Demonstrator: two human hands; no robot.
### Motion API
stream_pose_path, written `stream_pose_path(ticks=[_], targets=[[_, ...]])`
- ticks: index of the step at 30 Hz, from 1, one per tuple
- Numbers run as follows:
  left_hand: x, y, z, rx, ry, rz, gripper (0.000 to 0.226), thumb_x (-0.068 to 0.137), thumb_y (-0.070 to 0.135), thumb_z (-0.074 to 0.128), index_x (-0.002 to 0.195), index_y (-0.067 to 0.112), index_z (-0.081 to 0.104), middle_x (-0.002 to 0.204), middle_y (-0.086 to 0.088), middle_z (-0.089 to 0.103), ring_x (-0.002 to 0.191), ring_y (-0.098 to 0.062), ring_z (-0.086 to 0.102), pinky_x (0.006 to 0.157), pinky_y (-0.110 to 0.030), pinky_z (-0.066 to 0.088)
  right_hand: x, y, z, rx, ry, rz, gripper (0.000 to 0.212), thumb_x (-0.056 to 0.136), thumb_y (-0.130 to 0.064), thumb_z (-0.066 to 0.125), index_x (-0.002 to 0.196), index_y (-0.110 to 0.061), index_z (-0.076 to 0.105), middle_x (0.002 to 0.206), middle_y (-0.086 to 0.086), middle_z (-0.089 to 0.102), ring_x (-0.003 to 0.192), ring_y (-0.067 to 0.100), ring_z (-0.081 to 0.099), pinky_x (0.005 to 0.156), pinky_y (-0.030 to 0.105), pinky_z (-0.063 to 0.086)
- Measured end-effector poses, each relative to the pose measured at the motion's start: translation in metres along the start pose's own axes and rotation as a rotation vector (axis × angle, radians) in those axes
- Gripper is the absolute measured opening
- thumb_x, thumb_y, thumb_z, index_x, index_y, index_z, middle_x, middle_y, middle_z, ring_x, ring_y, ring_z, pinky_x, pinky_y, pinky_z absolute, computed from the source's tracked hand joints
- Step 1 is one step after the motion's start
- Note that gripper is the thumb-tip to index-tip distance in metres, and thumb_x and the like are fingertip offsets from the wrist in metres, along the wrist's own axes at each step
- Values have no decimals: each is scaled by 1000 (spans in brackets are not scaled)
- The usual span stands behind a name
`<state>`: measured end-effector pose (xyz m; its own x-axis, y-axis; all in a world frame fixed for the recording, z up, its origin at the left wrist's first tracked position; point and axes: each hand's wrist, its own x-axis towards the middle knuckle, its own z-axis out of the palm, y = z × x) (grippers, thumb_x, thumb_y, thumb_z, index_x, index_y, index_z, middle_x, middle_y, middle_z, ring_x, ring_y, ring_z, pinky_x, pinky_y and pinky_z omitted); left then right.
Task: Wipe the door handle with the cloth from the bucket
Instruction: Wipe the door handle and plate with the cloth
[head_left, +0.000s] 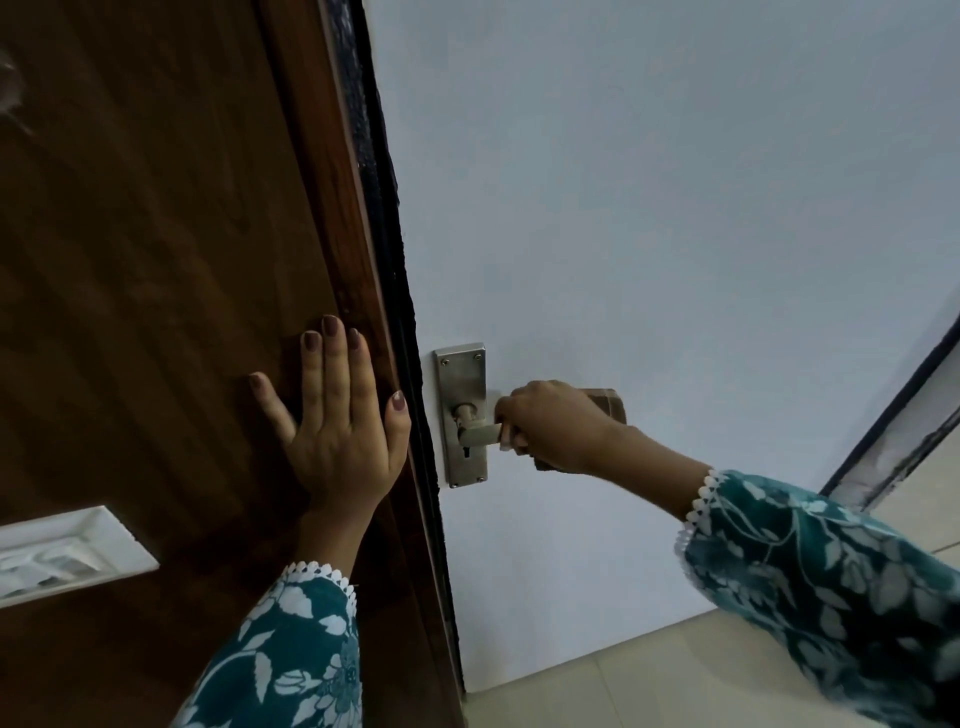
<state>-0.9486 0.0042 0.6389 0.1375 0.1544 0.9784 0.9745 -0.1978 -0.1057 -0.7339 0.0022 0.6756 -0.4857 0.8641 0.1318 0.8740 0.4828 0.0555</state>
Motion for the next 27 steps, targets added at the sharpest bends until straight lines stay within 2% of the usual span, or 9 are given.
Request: stream_pose_path(ticks=[4,7,9,12,16,20,22,24,27], targets=[[0,0,0,1,4,-1,59,98,31,32,150,8,16,161,-1,0,147,-20,9,114,-54,0,5,-10,18,25,122,26,30,79,2,56,106,-9,52,88,6,72,77,27,66,67,33,53],[-1,-1,0,10,6,0,59,98,32,32,150,8,16,161,-1,1,147,-20,9,115,-53,-1,4,2,25,85,168,22,43,77,-5,64,113,-9,41,85,3,73,70,28,66,64,36,54],[-2,-2,0,1,-3,-4,59,99,33,32,150,8,16,161,0,1,147,-20,9,115,-53,-2,2,11,25,58,191,-1,43,78,-13,68,112,-8,43,85,3,73,70,28,66,65,28,45],[-2,-3,1,4,-3,1,59,99,33,32,150,8,17,161,-1,2,147,-20,10,115,-52,-2,-4,20,21,70,191,-19,39,84,-23,63,114,-5,46,91,7,71,77,30,64,65,27,33],[-1,-3,0,4,-7,5,59,99,33,33,150,7,17,161,-1,2,147,-20,10,115,-52,-2,-13,32,12,117,123,28,45,87,-29,62,121,-7,44,101,7,70,89,28,64,73,32,42],[0,-2,-1,-2,-5,2,59,99,32,34,150,8,17,161,0,2,147,-20,10,115,-52,-2,-35,53,11,357,32,176,47,88,-15,60,131,-10,42,104,-3,72,99,19,65,89,28,47],[0,-2,0,-4,-2,1,60,99,32,34,150,8,17,161,-1,2,147,-20,10,115,-53,-2,-54,64,16,518,98,310,47,88,-9,59,133,-10,43,97,-8,72,94,12,65,88,15,46],[0,-1,1,1,7,3,59,99,32,34,150,7,18,161,-3,5,147,-21,11,115,-53,-2,-72,70,17,642,239,434,42,88,-6,61,127,-8,46,91,-11,69,87,7,63,77,-2,39],[0,-1,2,10,15,-1,58,98,30,35,149,4,21,156,-7,16,147,-22,11,115,-53,-1,-82,60,1,660,489,463,27,84,-8,66,107,-8,51,84,-19,64,84,-4,61,71,-5,37]])
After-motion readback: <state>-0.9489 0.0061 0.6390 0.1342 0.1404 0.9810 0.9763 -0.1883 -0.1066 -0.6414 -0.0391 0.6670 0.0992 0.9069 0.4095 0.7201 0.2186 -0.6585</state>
